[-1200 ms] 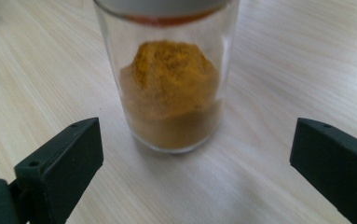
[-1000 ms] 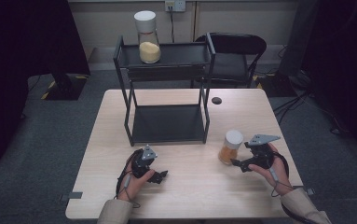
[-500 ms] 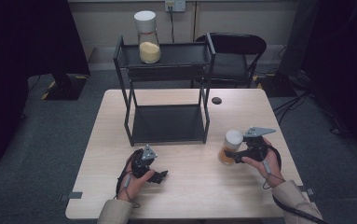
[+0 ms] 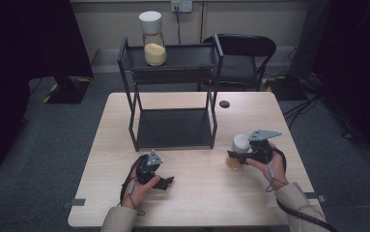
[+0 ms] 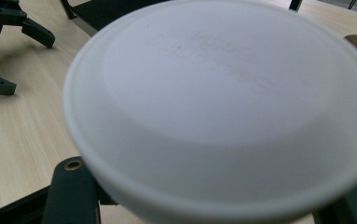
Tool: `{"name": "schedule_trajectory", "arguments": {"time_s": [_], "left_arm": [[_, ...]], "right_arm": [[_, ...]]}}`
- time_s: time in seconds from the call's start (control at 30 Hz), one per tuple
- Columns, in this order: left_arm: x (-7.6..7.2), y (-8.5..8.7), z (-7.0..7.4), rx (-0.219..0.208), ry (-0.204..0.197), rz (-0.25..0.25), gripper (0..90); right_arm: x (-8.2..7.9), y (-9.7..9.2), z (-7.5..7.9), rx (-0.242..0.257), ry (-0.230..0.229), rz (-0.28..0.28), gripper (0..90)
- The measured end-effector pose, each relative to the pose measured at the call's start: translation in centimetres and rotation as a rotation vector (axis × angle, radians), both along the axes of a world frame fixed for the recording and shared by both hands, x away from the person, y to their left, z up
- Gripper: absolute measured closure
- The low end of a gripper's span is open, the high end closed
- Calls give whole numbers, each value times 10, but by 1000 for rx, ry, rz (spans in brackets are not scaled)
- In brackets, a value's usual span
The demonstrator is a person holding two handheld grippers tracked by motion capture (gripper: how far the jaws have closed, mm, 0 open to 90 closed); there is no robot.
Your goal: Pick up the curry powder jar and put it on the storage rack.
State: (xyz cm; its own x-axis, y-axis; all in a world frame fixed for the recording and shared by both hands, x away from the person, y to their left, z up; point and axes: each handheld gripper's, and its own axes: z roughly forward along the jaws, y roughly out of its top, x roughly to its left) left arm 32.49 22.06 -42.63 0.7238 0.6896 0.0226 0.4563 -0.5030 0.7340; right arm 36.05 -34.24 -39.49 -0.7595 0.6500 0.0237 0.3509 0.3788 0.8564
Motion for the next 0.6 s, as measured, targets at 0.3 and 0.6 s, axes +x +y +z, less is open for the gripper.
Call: {"name": "schedule_trajectory", "arguments": {"time_s": [0.3,0.6], "left_arm": [[0,0,0,1,0,-1,0],[0,0,0,0,0,0,0]], "right_arm": [[4,3,5,-3,10,17,345],[12,14,24,-13,30,86,346]]}}
